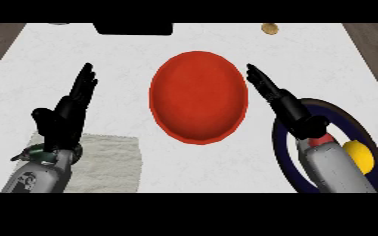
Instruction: Pick the bell pepper from the plate and place it in the bowl
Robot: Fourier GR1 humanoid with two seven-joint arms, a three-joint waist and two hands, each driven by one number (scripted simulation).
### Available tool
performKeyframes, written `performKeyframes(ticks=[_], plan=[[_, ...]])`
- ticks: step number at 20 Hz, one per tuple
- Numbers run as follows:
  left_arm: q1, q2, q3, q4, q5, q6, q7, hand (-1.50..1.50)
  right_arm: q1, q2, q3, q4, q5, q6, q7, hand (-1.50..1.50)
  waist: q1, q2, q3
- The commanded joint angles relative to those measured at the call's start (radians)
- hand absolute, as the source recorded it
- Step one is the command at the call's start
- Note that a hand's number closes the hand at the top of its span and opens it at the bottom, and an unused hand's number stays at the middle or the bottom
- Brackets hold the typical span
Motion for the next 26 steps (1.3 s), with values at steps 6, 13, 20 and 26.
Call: performKeyframes(ticks=[6,13,20,26], plan=[[0.048,-0.031,-0.002,-0.041,0.012,-0.028,-0.065,0.0,0.175,-0.154,0.069,-0.061,0.33,-0.252,0.247,1.5,-0.028,0.004,0.02],[0.037,-0.055,0.015,-0.032,0.039,-0.02,-0.037,0.0,0.356,-0.044,-0.113,-0.221,0.416,-0.712,-0.117,-1.5,-0.069,0.003,0.027],[0.042,-0.104,-0.043,-0.039,-0.009,-0.024,-0.04,0.0,0.557,-0.094,-0.05,-0.574,0.715,-0.849,0.069,-1.5,-0.022,0.011,0.022],[0.007,-0.103,-0.015,-0.007,-0.008,-0.041,-0.039,0.0,0.624,-0.143,-0.109,-0.825,0.945,-0.672,0.491,-1.5,-0.018,0.013,0.021]])
